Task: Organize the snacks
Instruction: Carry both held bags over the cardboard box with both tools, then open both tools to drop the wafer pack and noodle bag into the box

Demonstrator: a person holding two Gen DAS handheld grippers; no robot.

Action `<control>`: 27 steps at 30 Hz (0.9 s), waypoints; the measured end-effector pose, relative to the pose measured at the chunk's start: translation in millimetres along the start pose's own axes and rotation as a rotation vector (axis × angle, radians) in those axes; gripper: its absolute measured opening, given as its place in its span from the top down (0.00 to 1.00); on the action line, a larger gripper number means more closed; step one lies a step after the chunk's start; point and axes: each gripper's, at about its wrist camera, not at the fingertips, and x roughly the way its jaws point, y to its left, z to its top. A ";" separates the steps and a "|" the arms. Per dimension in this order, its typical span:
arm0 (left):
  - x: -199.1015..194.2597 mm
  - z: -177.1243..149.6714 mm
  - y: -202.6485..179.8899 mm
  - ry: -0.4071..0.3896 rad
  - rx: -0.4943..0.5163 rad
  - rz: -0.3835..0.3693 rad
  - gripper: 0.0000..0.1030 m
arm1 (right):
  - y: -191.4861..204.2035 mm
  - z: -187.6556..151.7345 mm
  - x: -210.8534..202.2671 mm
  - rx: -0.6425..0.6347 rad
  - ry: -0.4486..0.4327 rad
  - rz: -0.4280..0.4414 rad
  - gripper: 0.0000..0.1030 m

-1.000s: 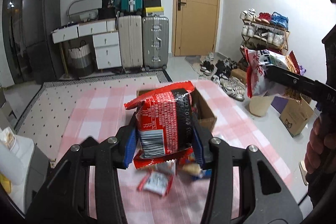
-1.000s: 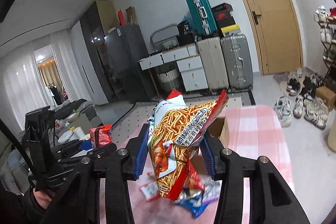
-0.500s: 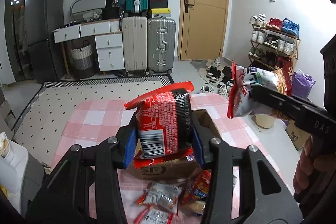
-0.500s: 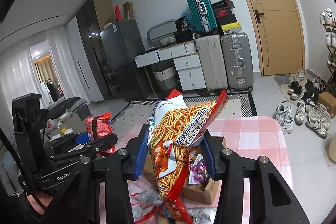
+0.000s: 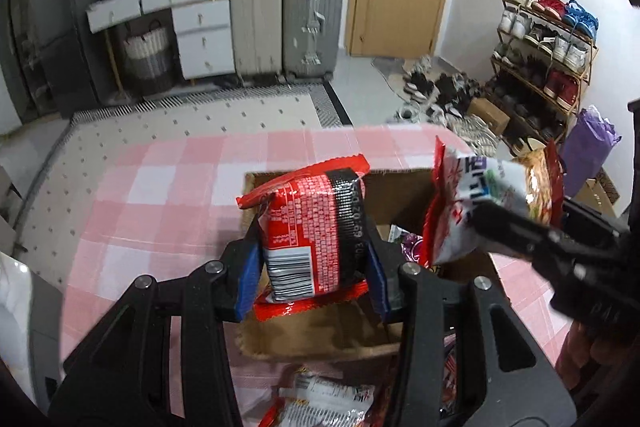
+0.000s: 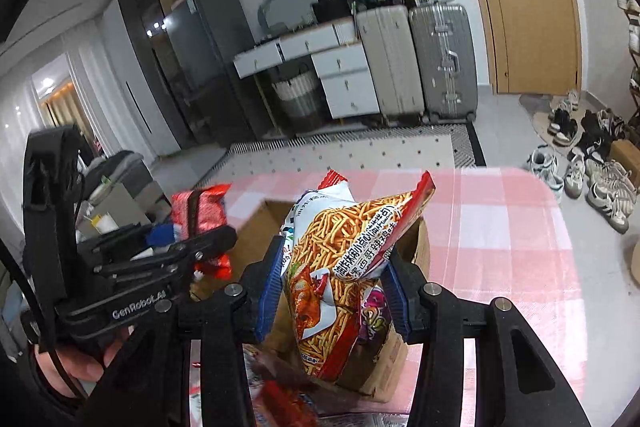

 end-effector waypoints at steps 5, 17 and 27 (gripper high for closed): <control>46.3 6.5 3.0 0.060 0.004 -0.061 0.59 | -3.1 -7.8 26.0 -0.019 0.031 -0.036 0.55; 64.5 0.7 31.3 0.084 -0.055 -0.121 0.36 | 3.9 -12.1 4.4 -0.098 -0.066 -0.082 0.33; -27.3 -28.6 13.9 -0.035 -0.005 -0.098 0.23 | 25.3 -25.9 -66.0 -0.093 -0.134 -0.047 0.33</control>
